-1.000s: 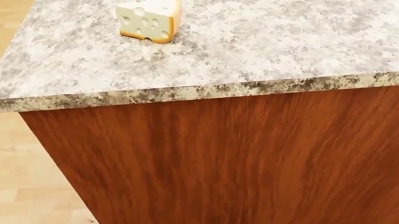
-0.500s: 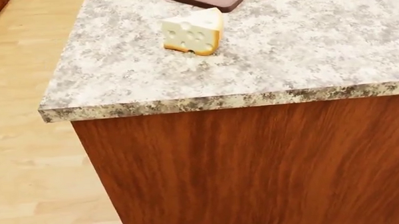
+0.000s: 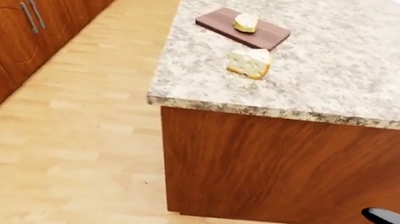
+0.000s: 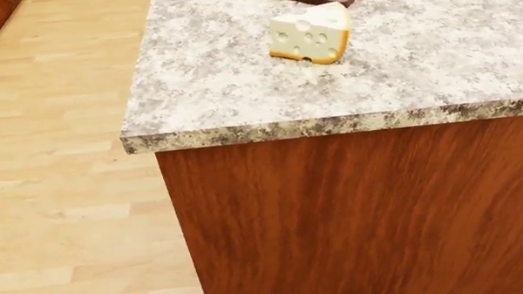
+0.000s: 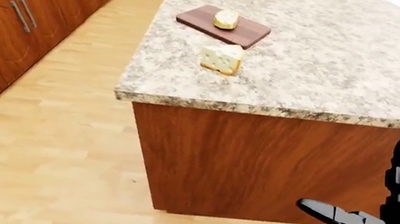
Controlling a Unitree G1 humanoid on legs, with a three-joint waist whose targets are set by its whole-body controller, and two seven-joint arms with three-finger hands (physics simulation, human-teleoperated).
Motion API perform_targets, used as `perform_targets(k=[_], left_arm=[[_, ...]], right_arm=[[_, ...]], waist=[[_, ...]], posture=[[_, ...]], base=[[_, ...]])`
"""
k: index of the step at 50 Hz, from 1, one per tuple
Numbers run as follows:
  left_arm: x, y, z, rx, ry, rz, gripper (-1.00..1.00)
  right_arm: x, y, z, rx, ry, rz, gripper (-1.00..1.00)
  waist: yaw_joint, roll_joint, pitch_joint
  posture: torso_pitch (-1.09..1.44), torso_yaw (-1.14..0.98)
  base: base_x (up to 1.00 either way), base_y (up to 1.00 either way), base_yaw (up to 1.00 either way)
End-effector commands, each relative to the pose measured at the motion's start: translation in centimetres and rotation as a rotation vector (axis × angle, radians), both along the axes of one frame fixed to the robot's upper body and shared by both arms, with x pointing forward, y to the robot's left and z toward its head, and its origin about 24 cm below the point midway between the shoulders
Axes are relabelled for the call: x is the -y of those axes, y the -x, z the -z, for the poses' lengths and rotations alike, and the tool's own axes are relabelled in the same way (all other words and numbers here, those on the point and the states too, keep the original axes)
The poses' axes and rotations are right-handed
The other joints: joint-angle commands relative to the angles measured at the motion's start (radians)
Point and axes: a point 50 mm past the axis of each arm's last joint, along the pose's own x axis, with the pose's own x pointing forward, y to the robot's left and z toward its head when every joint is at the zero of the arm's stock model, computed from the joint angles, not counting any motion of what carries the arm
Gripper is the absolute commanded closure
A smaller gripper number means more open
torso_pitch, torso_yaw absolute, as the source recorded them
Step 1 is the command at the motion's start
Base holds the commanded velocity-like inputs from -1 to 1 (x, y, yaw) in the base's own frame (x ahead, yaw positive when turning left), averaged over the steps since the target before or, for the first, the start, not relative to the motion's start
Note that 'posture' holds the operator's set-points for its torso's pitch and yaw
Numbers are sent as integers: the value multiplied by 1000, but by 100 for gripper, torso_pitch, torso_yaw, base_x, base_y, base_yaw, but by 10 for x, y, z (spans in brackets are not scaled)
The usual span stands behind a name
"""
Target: Pick up the wedge of cheese and place it on the slice of bread to prepare a simple cheese on bread dish.
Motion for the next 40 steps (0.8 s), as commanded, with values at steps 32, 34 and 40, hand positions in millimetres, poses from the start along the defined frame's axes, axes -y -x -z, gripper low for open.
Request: perform_targets(k=[32, 34, 40], left_arm=[[8, 2, -13, 59, -80, 15, -100], [8, 2, -14, 60, -80, 14, -100], [9, 2, -13, 58, -79, 16, -100]], right_arm=[[-2, 3, -8, 47, 62, 13, -100], [-2, 3, -9, 47, 63, 13, -100], [-3, 3, -8, 45, 64, 14, -100]], waist=[[-7, -70, -6], [-18, -46, -7], [-12, -37, -8]], posture=[[0, 0], [0, 0], [0, 0]], base=[[0, 29, 0], [0, 29, 0], [0, 29, 0]])
